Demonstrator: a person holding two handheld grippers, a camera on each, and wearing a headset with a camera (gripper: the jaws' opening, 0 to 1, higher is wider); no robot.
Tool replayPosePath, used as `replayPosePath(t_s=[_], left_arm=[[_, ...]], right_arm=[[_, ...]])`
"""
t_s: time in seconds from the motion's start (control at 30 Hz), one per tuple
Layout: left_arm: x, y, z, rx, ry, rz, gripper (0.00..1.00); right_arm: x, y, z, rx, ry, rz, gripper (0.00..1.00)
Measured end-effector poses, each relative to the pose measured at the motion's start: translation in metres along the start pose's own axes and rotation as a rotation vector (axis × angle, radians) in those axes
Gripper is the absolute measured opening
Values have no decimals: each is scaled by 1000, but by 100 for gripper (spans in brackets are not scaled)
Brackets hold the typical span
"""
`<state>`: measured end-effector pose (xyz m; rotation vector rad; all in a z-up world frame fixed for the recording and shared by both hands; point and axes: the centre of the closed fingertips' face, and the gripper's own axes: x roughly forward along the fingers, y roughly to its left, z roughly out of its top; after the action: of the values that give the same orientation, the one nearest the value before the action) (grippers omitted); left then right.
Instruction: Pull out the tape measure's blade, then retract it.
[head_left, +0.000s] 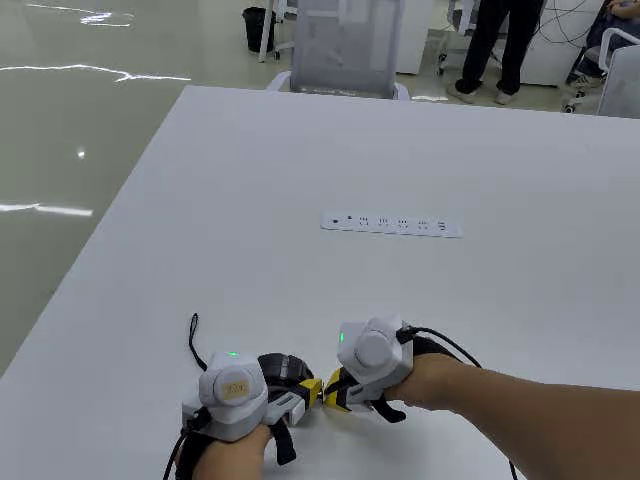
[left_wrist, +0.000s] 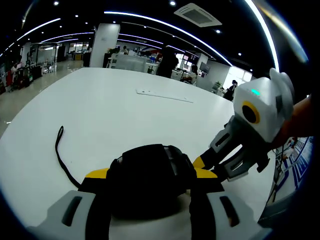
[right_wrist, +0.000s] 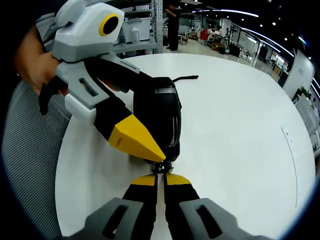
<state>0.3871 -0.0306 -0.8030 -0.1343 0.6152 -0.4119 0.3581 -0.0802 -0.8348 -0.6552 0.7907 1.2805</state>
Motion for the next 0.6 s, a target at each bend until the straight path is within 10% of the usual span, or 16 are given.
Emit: replayPosePath(t_s=[0.6], left_arm=[[0, -2, 0, 1, 2, -4, 61]], right_arm=[[-19, -9, -11, 71, -10, -52, 22]])
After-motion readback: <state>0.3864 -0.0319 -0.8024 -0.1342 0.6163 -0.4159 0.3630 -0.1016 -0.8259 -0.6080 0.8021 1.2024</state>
